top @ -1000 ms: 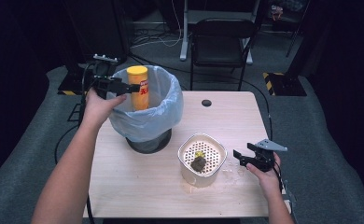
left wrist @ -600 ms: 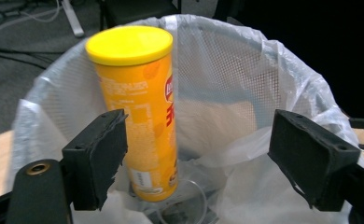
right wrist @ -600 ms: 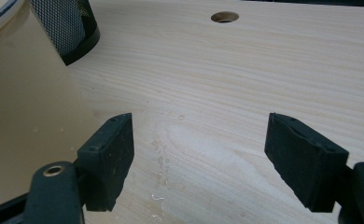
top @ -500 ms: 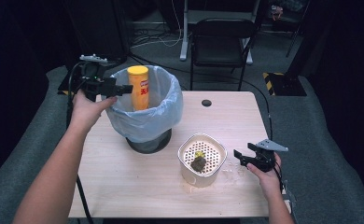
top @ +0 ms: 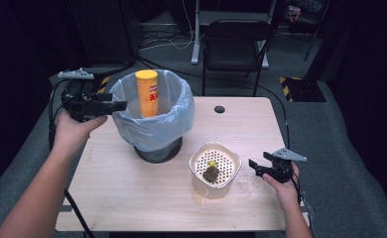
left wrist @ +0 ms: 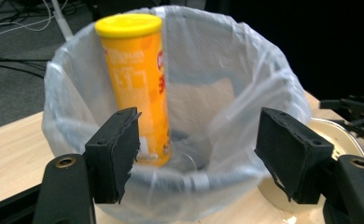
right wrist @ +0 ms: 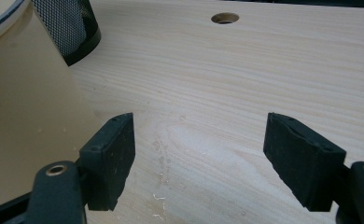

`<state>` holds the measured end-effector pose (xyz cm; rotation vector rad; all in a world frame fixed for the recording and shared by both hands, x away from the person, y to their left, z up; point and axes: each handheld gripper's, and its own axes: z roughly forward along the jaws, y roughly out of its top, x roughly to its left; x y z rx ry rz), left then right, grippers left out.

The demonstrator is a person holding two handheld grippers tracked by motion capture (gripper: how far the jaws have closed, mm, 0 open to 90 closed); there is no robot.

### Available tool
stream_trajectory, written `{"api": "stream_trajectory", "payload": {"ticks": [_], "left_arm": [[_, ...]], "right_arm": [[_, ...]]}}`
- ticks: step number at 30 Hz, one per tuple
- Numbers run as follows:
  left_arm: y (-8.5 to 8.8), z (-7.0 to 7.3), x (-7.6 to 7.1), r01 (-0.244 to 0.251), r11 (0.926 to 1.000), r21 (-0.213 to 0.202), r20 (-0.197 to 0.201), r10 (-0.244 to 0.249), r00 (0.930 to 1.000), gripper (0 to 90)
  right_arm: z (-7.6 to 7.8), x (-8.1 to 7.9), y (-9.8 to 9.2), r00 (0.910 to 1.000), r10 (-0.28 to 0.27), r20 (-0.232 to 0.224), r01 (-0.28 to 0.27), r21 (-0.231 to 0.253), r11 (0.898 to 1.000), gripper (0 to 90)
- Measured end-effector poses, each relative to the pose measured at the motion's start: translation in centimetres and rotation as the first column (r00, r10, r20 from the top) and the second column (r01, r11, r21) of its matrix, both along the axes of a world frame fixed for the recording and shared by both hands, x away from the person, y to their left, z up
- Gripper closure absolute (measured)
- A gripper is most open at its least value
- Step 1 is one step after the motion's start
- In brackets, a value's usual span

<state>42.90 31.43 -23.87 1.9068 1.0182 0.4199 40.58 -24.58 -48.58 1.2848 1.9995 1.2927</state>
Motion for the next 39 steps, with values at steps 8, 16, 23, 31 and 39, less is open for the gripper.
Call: {"api": "stream_trajectory", "payload": {"ticks": [8, 16, 23, 31, 39], "left_arm": [[1.9, -1.6, -3.2, 0.034, 0.9985, -0.044, 0.009, -0.033, 0.9994, 31.1], [3.1, -5.5, -5.0, 0.020, 0.9989, -0.042, -0.002, -0.020, 0.9998, 31.6], [4.0, -9.4, -5.8, -0.008, 0.9979, -0.064, -0.030, 0.006, 0.9995, 31.9], [4.3, -14.1, -6.9, -0.019, 0.9987, -0.047, -0.028, 0.018, 0.9995, 34.3], [4.2, -17.0, -7.6, -0.054, 0.9966, -0.063, -0.010, 0.054, 0.9985, 34.1]], "right_arm": [[0.1, -0.1, 0.2, 1.0000, 0.005, 0.001, -0.005, -0.005, 1.000, 25.3], [0.0, -0.1, 0.2, 1.0000, 0.005, 0.000, -0.005, -0.009, 1.000, 25.3], [0.0, -0.1, 0.2, 1.0000, 0.006, 0.000, -0.006, -0.005, 1.000, 25.4], [-0.1, -0.1, 0.1, 1.0000, 0.008, 0.000, -0.008, -0.009, 1.000, 25.5], [-0.2, -0.1, 0.1, 1.0000, 0.007, -0.006, -0.007, -0.011, 1.000, 25.6]]}}
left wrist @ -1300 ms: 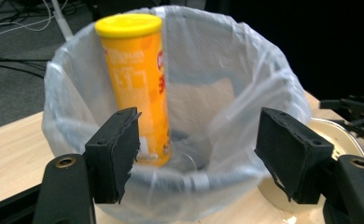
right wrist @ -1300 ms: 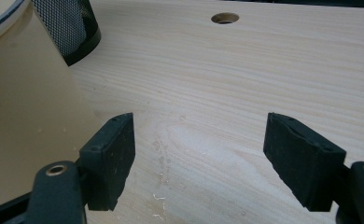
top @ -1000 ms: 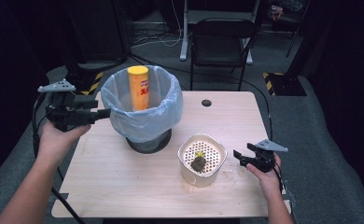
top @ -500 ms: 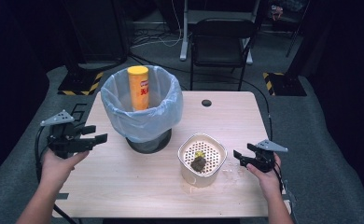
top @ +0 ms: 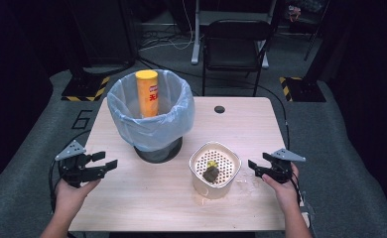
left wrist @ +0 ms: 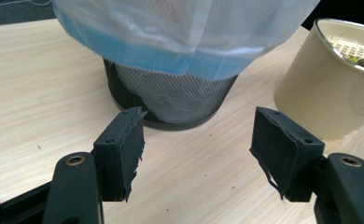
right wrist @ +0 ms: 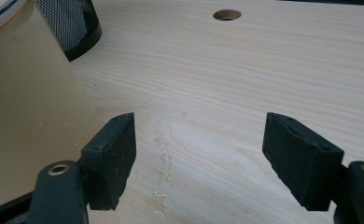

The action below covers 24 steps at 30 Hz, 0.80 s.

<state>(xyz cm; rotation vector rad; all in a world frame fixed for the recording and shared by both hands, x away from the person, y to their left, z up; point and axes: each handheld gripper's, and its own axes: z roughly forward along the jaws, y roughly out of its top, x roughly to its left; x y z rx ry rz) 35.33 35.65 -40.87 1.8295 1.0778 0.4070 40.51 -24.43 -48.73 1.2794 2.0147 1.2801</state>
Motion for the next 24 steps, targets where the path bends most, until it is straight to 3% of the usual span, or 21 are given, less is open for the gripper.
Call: {"api": "stream_trajectory", "payload": {"ticks": [10, 15, 19, 24], "left_arm": [[0.3, -4.1, -0.6, -0.003, 0.9994, -0.034, -0.016, 0.003, 0.9999, 32.9], [1.0, -6.7, -0.4, -0.028, 0.9993, -0.025, -0.021, 0.028, 0.9994, 30.9], [1.7, -7.7, -0.2, -0.050, 0.9986, -0.018, -0.022, 0.049, 0.9986, 29.9], [2.3, -9.2, 0.1, -0.082, 0.9963, 0.024, -0.040, 0.083, 0.9958, 27.7]], "right_arm": [[-0.3, 0.1, 0.1, 1.0000, -0.002, -0.007, 0.002, -0.010, 1.000, 26.2], [-0.5, 0.1, 0.2, 1.0000, 0.003, -0.005, -0.003, -0.028, 1.000, 26.3], [-0.7, 0.1, 0.2, 1.0000, -0.002, -0.008, 0.002, -0.039, 0.999, 26.3], [-1.1, 0.2, 0.3, 0.9999, -0.004, -0.012, 0.003, -0.065, 0.998, 26.5]]}}
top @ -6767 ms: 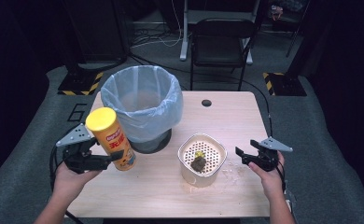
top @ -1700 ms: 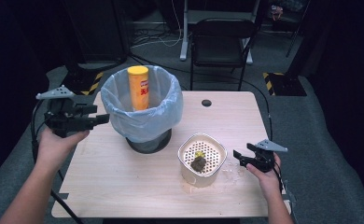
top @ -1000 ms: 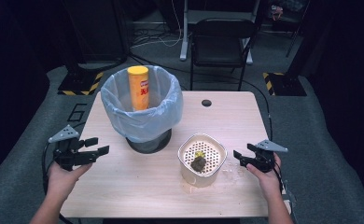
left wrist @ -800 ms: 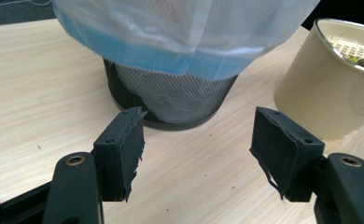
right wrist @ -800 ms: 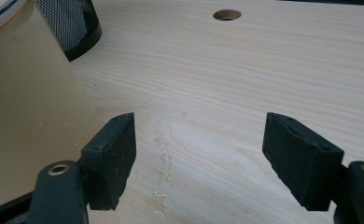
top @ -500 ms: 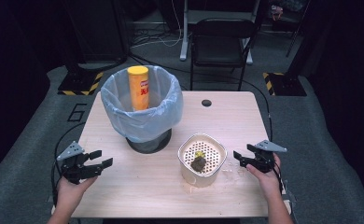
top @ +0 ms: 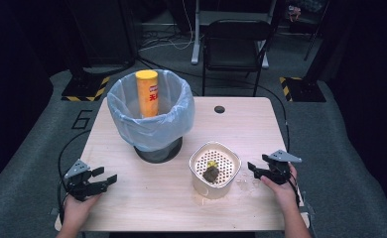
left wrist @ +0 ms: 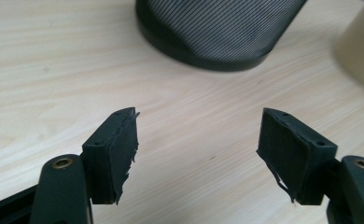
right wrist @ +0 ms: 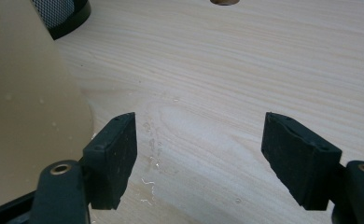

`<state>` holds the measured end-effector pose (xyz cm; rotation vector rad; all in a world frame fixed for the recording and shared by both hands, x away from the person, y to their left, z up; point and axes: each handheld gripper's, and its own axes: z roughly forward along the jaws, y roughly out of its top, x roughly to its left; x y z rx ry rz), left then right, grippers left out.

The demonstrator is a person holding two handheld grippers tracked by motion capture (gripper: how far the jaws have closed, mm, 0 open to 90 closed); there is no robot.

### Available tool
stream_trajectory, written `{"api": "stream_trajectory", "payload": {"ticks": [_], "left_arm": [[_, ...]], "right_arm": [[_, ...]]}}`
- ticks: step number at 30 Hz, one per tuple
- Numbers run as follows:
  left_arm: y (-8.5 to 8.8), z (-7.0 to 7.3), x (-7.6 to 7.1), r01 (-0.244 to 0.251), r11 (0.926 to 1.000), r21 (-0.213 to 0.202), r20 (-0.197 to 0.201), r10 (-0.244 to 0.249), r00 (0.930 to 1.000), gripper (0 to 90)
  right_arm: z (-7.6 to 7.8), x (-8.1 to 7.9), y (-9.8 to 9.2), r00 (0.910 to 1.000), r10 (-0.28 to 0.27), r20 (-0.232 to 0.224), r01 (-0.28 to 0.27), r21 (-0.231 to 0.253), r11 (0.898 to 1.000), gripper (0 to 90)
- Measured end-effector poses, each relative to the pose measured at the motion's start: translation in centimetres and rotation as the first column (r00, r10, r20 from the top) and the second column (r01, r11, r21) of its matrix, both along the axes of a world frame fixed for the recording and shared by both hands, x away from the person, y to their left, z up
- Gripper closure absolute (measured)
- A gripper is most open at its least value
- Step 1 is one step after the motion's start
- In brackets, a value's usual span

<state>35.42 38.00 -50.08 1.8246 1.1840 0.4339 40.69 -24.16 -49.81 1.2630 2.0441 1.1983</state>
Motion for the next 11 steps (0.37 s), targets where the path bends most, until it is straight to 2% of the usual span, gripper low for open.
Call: {"api": "stream_trajectory", "payload": {"ticks": [2, 5, 8, 9, 10, 11], "left_arm": [[0.1, -0.5, 0.1, -0.033, 0.9995, 0.004, -0.001, 0.033, 0.9995, 26.5], [0.5, -1.0, 0.3, -0.048, 0.9987, 0.020, -0.004, 0.048, 0.9988, 22.8], [0.7, -1.8, 0.5, -0.062, 0.9943, 0.087, -0.017, 0.063, 0.9979, 22.1], [0.8, -2.2, 0.7, -0.062, 0.9897, 0.129, -0.034, 0.067, 0.9972, 20.5], [0.8, -2.2, 0.7, -0.062, 0.9897, 0.129, -0.034, 0.067, 0.9972, 19.9], [0.9, -2.5, 0.8, -0.066, 0.9856, 0.156, -0.040, 0.073, 0.9966, 19.3]], "right_arm": [[-0.2, 0.1, 0.0, 1.0000, -0.003, 0.004, 0.003, -0.018, 1.000, 26.5], [-0.4, 0.1, 0.0, 1.0000, -0.002, 0.001, 0.002, -0.028, 1.000, 26.5], [-0.5, 0.1, -0.2, 0.9999, -0.011, -0.010, 0.011, -0.030, 0.999, 26.4], [-0.8, 0.2, -0.3, 0.9994, -0.030, -0.015, 0.029, -0.037, 0.999, 26.3], [-0.8, 0.2, -0.3, 0.9994, -0.030, -0.015, 0.029, -0.037, 0.999, 26.3], [-1.1, 0.3, -0.6, 0.9986, -0.050, -0.019, 0.049, -0.047, 0.998, 25.3]]}}
